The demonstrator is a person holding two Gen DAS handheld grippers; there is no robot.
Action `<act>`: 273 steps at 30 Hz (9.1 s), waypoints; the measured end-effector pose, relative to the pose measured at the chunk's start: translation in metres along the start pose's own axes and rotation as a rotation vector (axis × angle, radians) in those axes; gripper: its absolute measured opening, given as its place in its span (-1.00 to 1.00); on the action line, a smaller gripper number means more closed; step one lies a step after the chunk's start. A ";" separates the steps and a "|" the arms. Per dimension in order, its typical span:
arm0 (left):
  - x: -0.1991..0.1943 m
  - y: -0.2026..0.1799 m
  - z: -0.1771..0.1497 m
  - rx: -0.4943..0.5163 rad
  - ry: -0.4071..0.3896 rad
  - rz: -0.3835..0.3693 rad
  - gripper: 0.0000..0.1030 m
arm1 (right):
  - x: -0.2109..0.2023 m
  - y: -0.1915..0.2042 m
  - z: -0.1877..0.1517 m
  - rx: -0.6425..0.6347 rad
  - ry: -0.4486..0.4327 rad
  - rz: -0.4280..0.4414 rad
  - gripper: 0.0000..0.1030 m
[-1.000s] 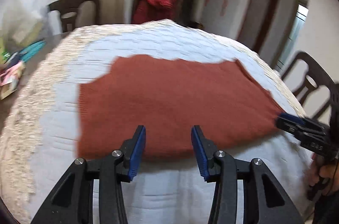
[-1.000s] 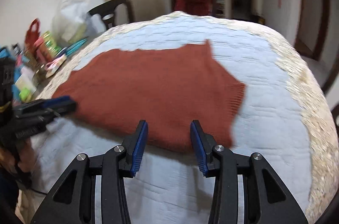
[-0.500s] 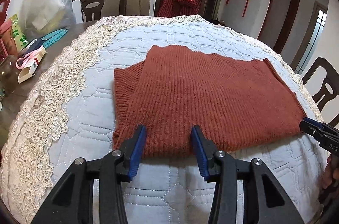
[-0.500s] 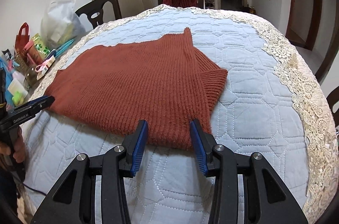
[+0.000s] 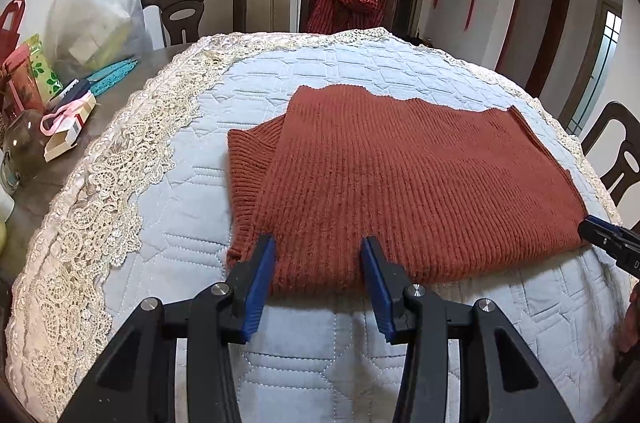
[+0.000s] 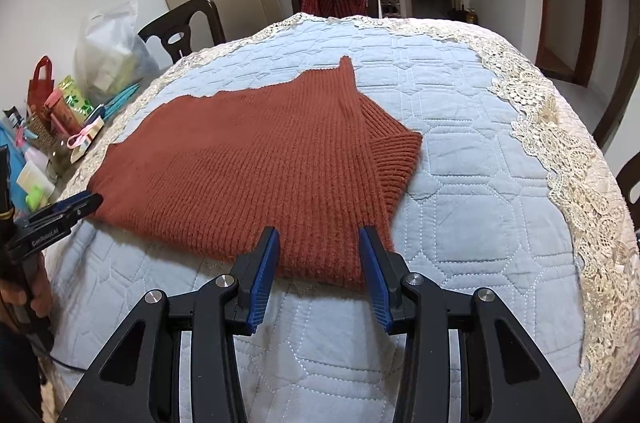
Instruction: Fold small clothes
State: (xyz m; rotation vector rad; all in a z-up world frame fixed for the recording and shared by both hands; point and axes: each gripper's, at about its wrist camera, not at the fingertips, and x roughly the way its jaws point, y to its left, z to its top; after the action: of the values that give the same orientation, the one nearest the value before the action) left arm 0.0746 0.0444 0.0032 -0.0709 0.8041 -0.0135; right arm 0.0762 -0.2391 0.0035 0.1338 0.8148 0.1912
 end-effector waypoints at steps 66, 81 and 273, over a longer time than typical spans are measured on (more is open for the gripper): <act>-0.008 0.048 -0.012 -0.297 0.006 -0.222 0.19 | 0.001 -0.017 -0.006 0.304 0.024 0.305 0.05; 0.000 0.046 -0.006 -0.367 0.022 -0.252 0.20 | 0.008 -0.026 -0.003 0.363 0.021 0.289 0.05; -0.028 0.040 -0.040 -0.220 0.016 -0.228 0.20 | -0.039 0.108 -0.068 -0.218 0.034 0.243 -0.67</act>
State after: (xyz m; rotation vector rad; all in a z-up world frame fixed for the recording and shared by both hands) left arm 0.0254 0.0826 -0.0069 -0.3702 0.8078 -0.1412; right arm -0.0123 -0.1397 0.0053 0.0235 0.8056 0.5104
